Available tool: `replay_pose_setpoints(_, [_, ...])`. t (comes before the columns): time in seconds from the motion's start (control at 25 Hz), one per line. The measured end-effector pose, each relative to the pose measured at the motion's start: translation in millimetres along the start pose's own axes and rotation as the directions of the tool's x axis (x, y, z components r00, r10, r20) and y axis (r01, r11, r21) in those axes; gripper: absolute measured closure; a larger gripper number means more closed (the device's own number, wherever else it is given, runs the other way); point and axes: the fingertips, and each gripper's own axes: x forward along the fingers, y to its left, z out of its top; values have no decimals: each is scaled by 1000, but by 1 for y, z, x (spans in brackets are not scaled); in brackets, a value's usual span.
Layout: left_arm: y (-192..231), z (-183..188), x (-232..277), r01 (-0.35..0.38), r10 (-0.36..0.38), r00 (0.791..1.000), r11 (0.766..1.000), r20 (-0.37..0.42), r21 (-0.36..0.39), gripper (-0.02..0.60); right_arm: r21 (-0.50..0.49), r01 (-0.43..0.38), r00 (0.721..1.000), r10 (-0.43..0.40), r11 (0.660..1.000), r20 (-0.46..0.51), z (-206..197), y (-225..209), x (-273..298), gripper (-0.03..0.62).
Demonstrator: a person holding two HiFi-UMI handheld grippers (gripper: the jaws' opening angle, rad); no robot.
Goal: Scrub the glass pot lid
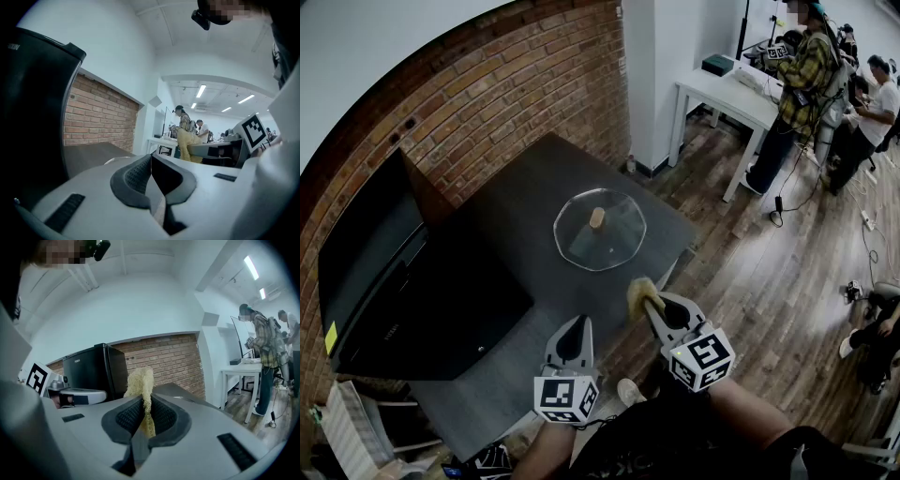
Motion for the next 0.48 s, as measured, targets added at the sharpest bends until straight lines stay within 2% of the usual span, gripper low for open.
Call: replay_pose_setpoints(0.48, [-3,3,0,5,-5,1000,1000,5,-1,546,-10,-3,1000,3,1000,25,6,1,-3,546])
